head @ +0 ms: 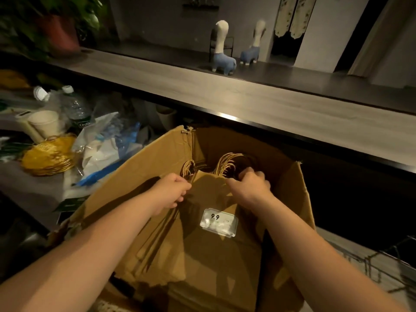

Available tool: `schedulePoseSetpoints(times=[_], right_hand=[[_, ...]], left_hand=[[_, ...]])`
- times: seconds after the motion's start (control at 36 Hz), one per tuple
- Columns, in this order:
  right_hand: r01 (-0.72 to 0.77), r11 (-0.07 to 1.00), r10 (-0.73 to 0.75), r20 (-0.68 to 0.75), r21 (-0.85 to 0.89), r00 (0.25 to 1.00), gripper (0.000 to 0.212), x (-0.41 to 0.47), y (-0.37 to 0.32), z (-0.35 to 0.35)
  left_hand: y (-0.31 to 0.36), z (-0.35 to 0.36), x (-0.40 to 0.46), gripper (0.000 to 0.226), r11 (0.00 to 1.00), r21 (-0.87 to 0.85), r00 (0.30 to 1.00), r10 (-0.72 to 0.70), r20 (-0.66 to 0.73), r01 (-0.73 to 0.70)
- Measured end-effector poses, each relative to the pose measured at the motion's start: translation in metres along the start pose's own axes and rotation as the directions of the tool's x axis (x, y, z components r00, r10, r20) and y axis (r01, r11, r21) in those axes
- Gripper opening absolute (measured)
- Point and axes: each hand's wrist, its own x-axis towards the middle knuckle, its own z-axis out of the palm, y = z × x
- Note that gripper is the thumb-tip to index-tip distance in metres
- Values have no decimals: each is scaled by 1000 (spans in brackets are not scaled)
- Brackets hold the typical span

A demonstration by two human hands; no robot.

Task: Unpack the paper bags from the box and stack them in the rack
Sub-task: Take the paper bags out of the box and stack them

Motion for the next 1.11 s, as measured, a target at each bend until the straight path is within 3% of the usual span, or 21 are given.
schedulePoseSetpoints(times=[0.14, 0.39, 0.61, 0.69, 0.83, 1.0, 1.11], right_hand=[[-73, 970, 97, 94, -231, 991, 70, 7, 14, -1], [-169, 954, 207, 136, -247, 969, 77, 17, 21, 2], [-179, 966, 197, 82, -188, 977, 73, 20, 30, 3], [-185, 977, 189, 29, -102, 982, 76, 17, 29, 0], [-165, 966, 182, -72, 198, 981, 69, 15, 30, -7], [-233, 855, 257, 12, 464, 966, 76, 16, 33, -6], [-255, 882, 268, 24, 395, 963, 66, 18, 37, -2]], left_hand=[[0, -6, 6, 15, 998, 27, 999, -51, 14, 50], [7, 5, 4, 52, 988, 126, 988, -104, 116, 90], [-1, 7, 6, 63, 985, 147, 985, -109, 136, 89], [-2, 6, 6, 63, 985, 120, 980, -140, 141, 124], [-3, 3, 7, 64, 980, 11, 969, -196, 148, 196], [-5, -2, 10, 36, 963, -151, 967, -200, 157, 224], [-9, -2, 7, 22, 982, -89, 975, -151, 162, 167]])
